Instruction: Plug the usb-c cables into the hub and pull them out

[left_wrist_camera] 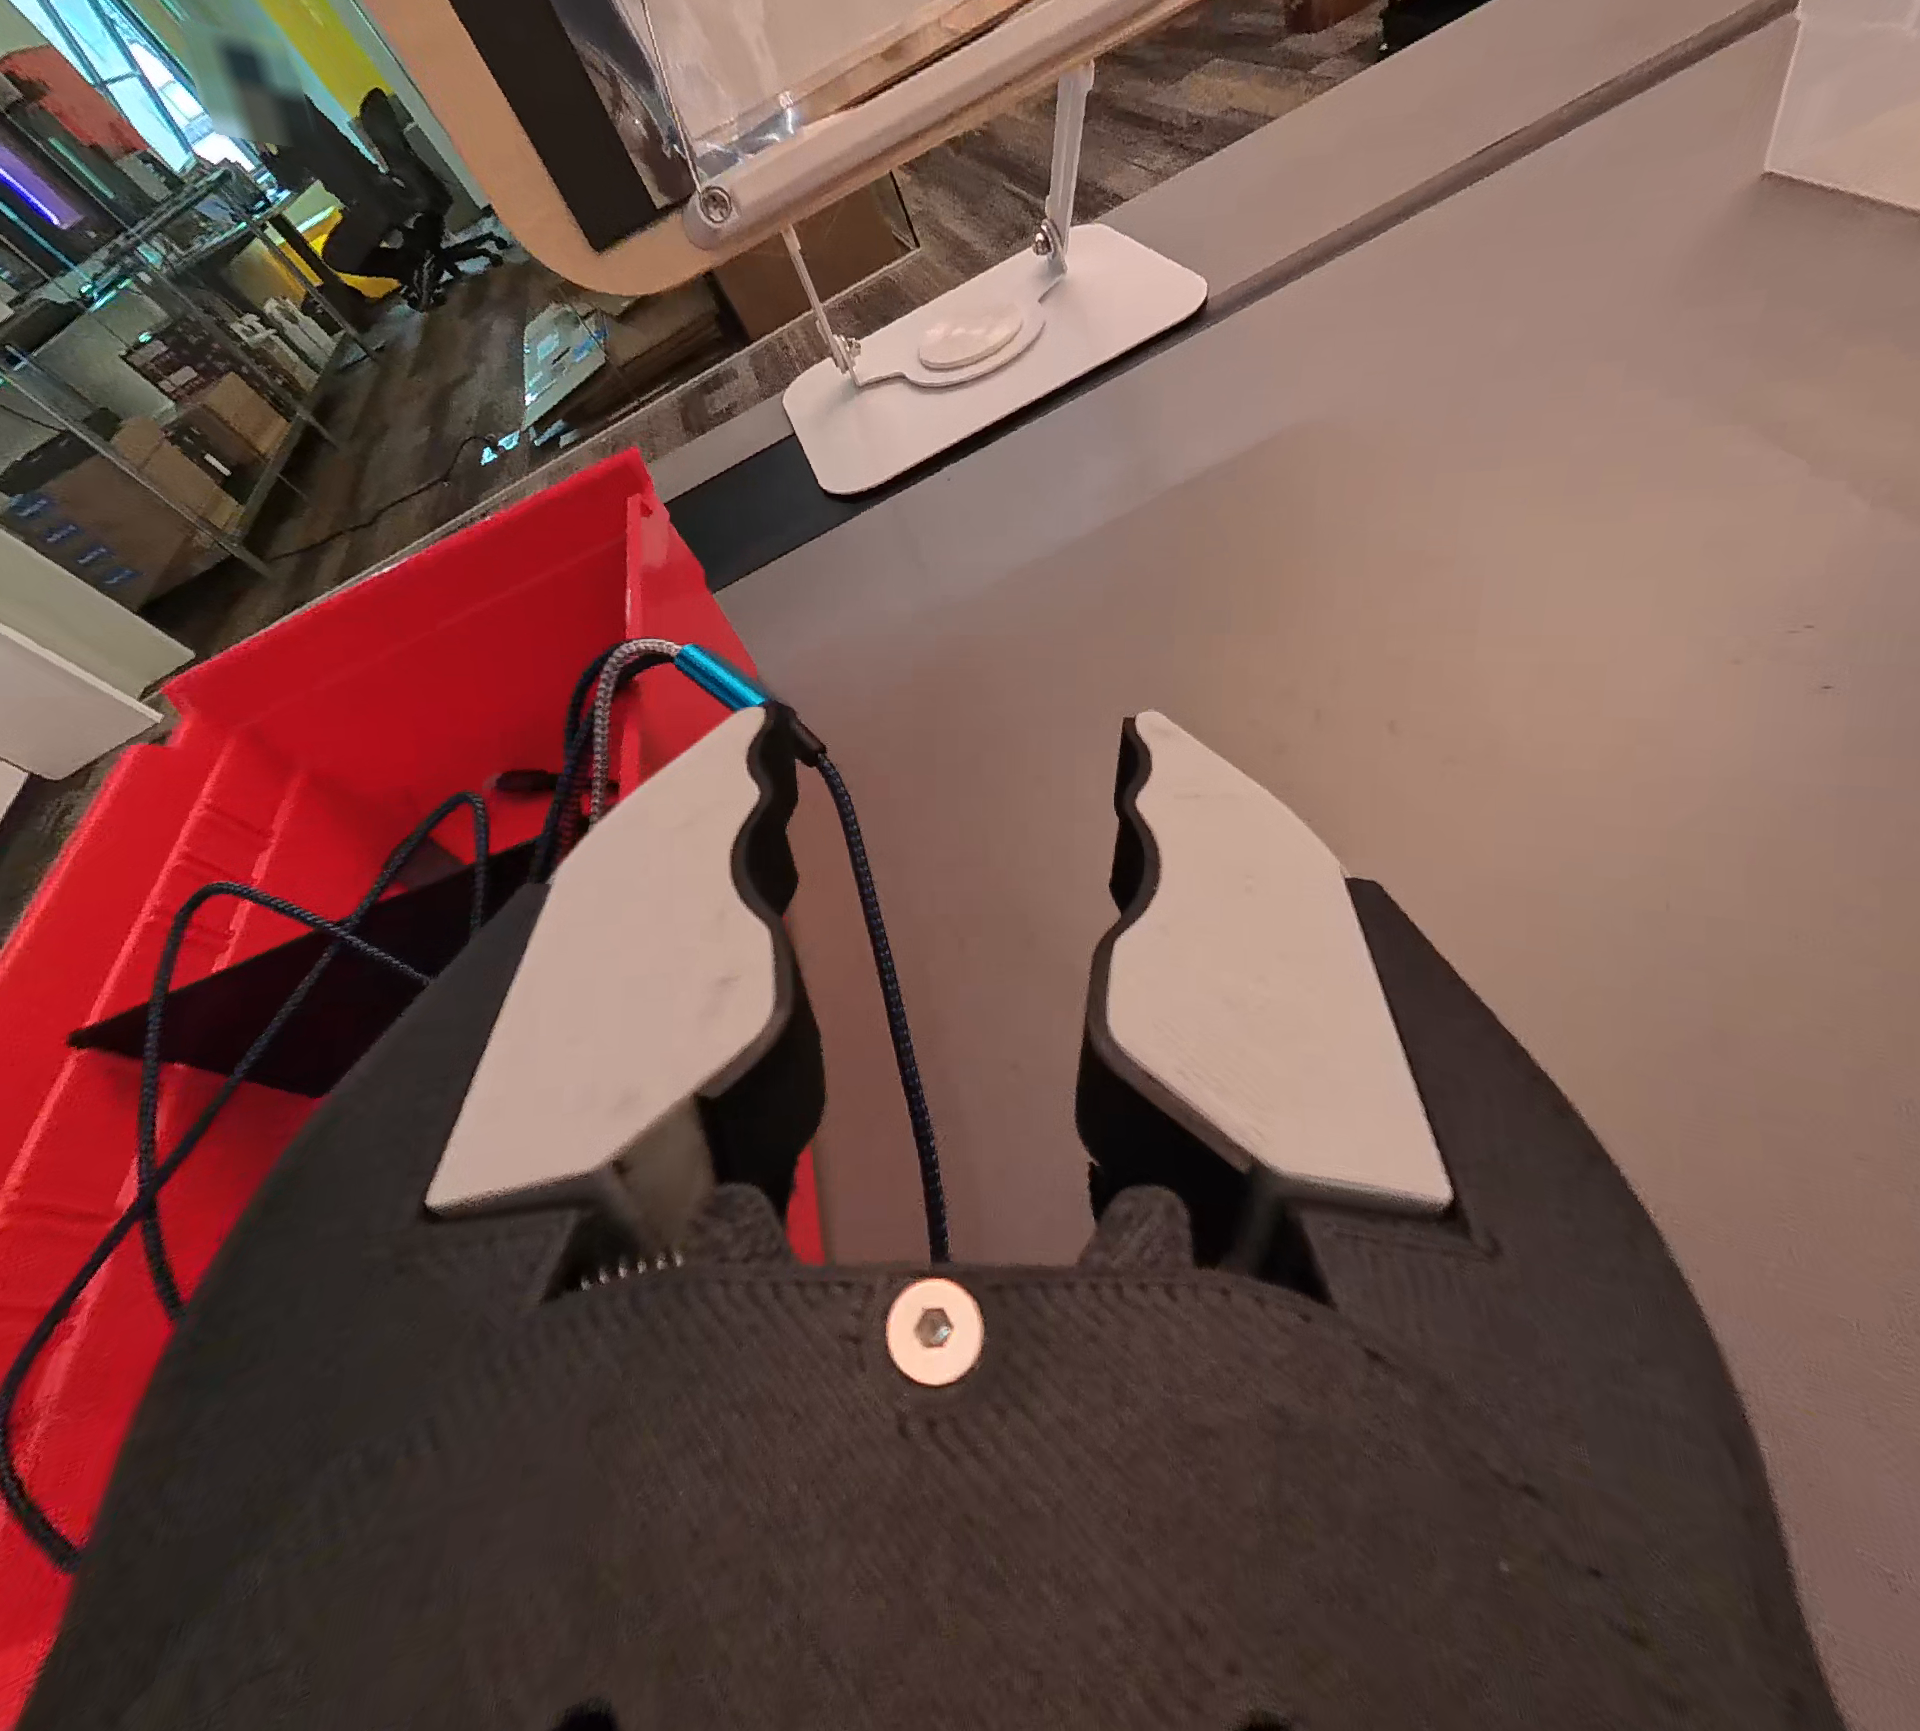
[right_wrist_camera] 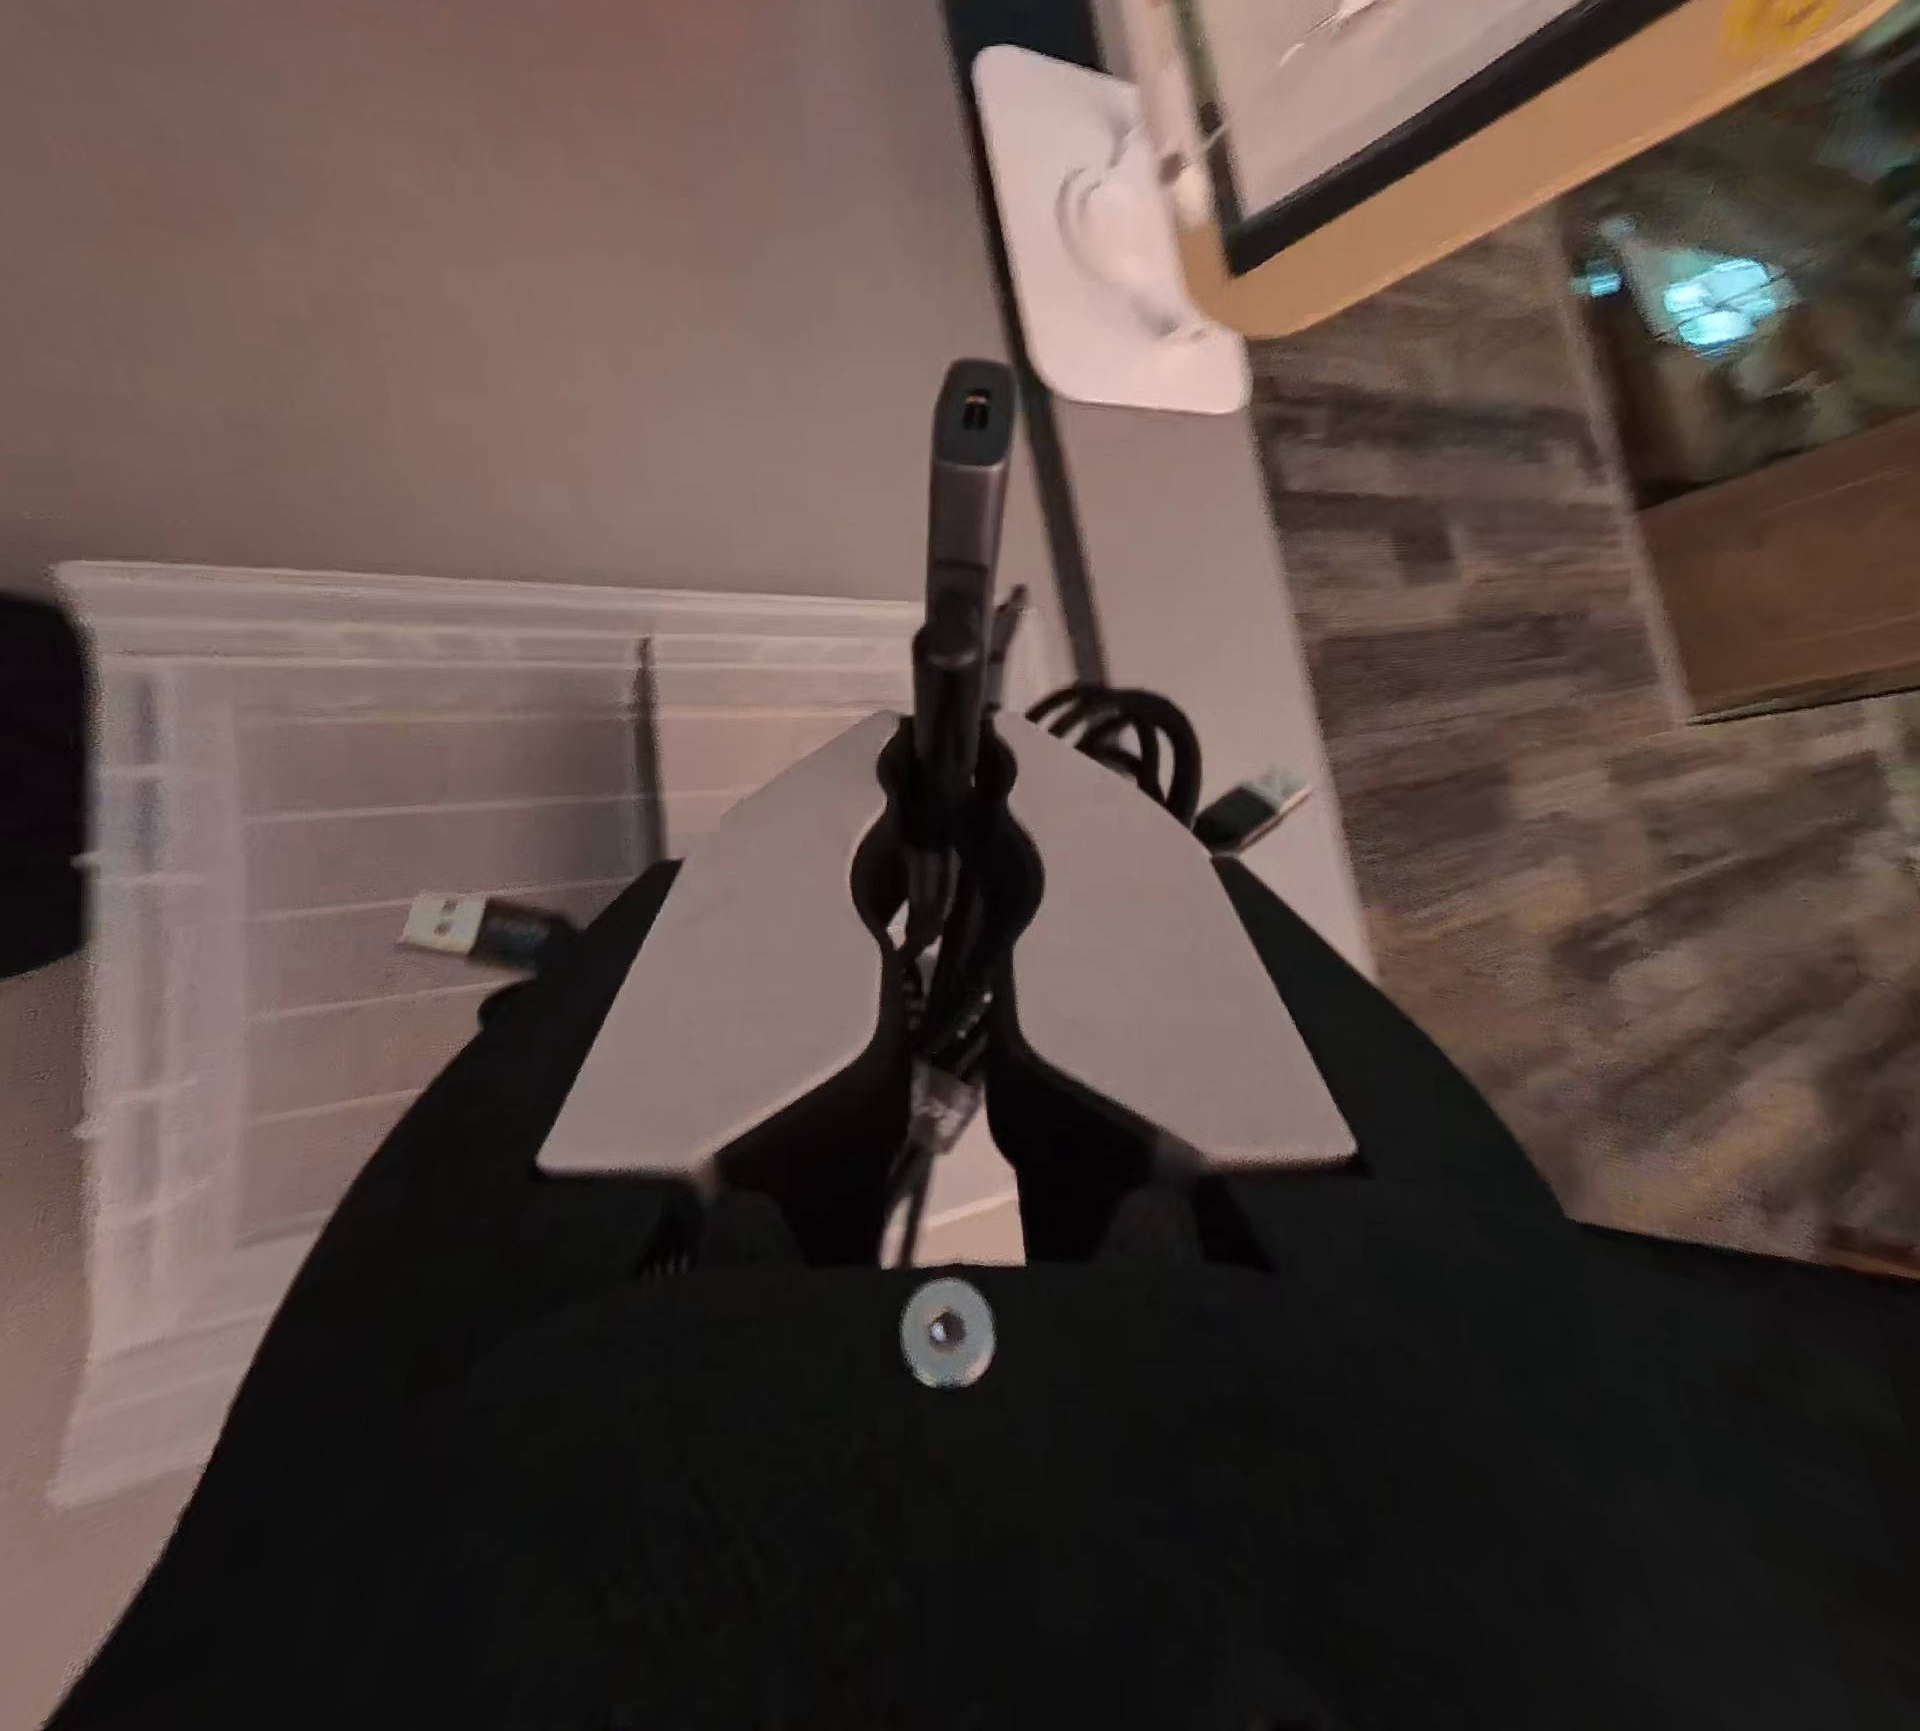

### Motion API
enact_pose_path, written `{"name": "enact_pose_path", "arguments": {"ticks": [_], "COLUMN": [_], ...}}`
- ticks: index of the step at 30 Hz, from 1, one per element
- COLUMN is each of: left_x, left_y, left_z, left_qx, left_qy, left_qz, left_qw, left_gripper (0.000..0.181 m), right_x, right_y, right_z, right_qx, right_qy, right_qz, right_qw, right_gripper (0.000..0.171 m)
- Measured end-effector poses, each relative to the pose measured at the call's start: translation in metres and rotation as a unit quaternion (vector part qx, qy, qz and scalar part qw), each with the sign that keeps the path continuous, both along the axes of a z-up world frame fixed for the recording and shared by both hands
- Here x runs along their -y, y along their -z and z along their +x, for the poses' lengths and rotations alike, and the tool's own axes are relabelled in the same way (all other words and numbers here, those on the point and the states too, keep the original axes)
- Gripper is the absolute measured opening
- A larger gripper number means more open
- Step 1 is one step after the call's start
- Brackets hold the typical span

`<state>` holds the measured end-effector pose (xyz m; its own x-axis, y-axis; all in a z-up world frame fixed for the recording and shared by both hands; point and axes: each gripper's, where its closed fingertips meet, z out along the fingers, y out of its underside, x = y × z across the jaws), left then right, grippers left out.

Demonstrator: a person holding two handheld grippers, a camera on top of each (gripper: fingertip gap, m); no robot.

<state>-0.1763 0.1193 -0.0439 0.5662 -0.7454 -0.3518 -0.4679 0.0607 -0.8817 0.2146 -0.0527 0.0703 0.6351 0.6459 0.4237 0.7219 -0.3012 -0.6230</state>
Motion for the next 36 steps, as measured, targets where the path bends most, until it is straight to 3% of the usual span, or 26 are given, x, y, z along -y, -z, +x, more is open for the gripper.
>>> {"name": "enact_pose_path", "arguments": {"ticks": [9,13,17,24,26,31,33,35,36], "left_x": [-0.001,-0.005,-0.005,-0.001,0.000,0.007,0.010,0.015,0.017], "left_y": [0.011,0.019,0.022,0.029,0.032,0.029,0.022,0.013,0.009], "left_z": [0.005,0.007,0.008,0.011,0.012,0.014,0.013,0.013,0.013], "left_qx": [-0.016,-0.027,-0.029,-0.042,-0.045,-0.038,-0.024,-0.005,0.004], "left_qy": [-0.005,-0.009,-0.008,-0.002,0.001,0.013,0.019,0.027,0.032], "left_qz": [-0.005,-0.013,-0.017,-0.024,-0.032,-0.038,-0.038,-0.044,-0.047], "left_qw": [1.000,1.000,0.999,0.999,0.998,0.998,0.999,0.999,0.998], "left_gripper": [0.058,0.058,0.058,0.059,0.060,0.064,0.065,0.066,0.066], "right_x": [0.006,-0.012,-0.030,-0.041,-0.042,-0.028,-0.017,-0.005,0.010], "right_y": [0.003,0.067,0.123,0.165,0.165,0.151,0.126,0.085,0.068], "right_z": [-0.013,0.010,0.008,0.002,0.004,0.019,0.024,0.036,0.045], "right_qx": [-0.123,-0.069,-0.022,-0.041,-0.047,-0.027,-0.047,-0.070,-0.097], "right_qy": [-0.115,-0.072,-0.078,-0.059,-0.038,0.062,0.115,0.205,0.266], "right_qz": [-0.090,-0.204,-0.235,-0.281,-0.288,-0.247,-0.183,-0.066,-0.020], "right_qw": [0.982,0.974,0.969,0.957,0.956,0.967,0.975,0.974,0.959], "right_gripper": [0.012,0.011,0.013,0.014,0.015,0.037,0.039,0.072,0.073]}}
